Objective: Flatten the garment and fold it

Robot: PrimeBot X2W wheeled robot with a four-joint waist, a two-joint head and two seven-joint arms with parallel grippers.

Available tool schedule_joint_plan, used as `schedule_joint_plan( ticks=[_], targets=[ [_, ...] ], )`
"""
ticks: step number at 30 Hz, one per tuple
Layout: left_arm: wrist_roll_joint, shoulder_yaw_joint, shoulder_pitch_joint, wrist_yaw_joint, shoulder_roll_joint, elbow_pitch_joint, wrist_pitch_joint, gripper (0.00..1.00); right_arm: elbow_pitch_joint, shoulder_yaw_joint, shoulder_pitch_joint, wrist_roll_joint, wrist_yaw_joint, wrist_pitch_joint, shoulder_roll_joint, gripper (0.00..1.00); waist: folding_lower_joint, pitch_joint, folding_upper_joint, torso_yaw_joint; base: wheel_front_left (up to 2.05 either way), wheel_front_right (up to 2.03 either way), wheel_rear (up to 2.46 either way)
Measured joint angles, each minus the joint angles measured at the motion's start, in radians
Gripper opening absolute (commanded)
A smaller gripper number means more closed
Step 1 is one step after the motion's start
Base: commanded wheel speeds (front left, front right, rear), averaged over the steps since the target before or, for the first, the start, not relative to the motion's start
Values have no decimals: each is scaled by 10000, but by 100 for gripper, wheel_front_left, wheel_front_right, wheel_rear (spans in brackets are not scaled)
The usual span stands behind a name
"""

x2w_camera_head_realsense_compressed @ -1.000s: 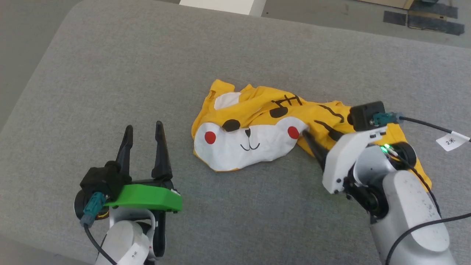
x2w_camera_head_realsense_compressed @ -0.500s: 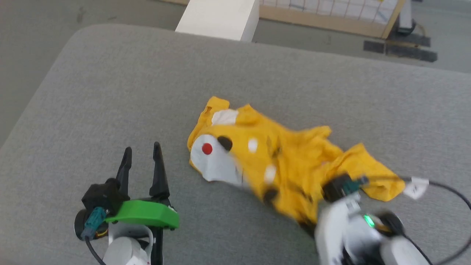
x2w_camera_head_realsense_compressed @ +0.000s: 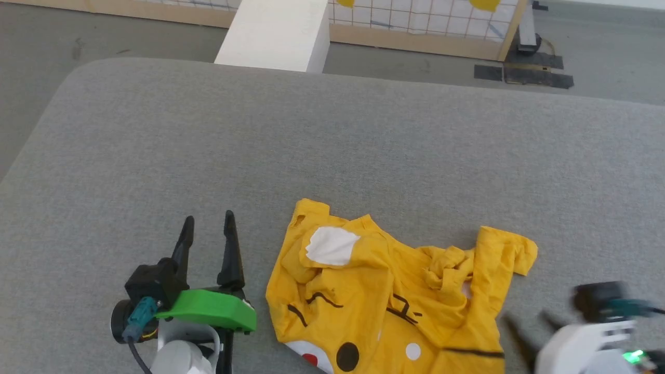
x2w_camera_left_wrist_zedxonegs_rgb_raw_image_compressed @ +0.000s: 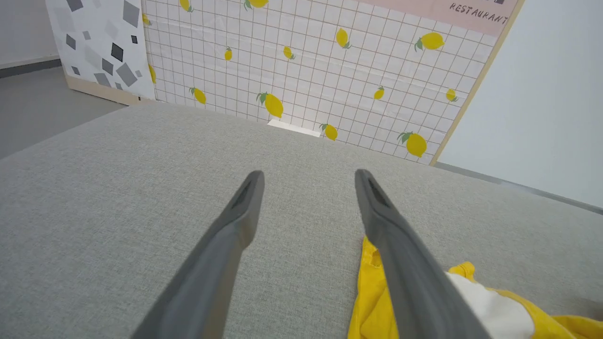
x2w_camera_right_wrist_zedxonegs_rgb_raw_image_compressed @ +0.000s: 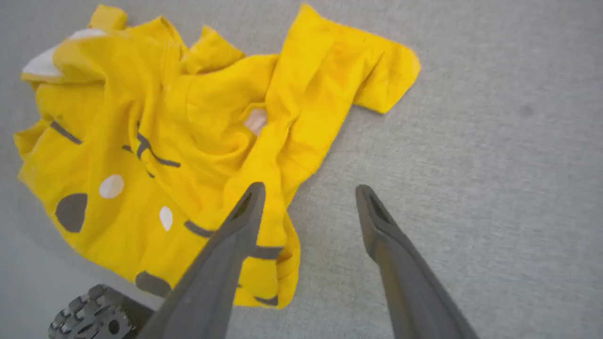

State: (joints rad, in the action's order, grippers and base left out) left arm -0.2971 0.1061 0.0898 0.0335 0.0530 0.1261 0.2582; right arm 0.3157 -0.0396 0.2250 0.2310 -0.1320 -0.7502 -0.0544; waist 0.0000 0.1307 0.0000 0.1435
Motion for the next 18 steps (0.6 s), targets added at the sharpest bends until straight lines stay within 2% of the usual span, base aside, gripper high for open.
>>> schedule_joint_plan(
  ticks=[3,4,6,10,14,18],
  targets=[
    [79,130,64,-33,0,184,0,100,36,-790,-318,-90,0,2140,19,100,0,63,0,-137,0,0,0],
    [192,267,160,-105,0,420,0,100,-56,-997,-654,-134,0,3455,4,100,0,102,0,-246,0,0,0],
    [267,485,369,-163,0,826,-82,100,-330,-955,-944,-136,0,4475,12,100,0,141,0,-379,0,0,0],
    [380,997,919,-431,59,1618,-1177,100,-957,-746,-1101,-102,0,5206,21,100,0,189,0,-610,0,0,0],
    [171,1494,1269,-961,63,1885,-2926,100,-1323,-522,-1231,-81,0,5369,31,100,0,197,0,-831,0,0,0],
    [-115,1781,1382,-1064,79,1845,-5003,100,-1507,-422,-1235,19,0,5396,29,100,0,212,0,-928,0,0,0]
  ],
)
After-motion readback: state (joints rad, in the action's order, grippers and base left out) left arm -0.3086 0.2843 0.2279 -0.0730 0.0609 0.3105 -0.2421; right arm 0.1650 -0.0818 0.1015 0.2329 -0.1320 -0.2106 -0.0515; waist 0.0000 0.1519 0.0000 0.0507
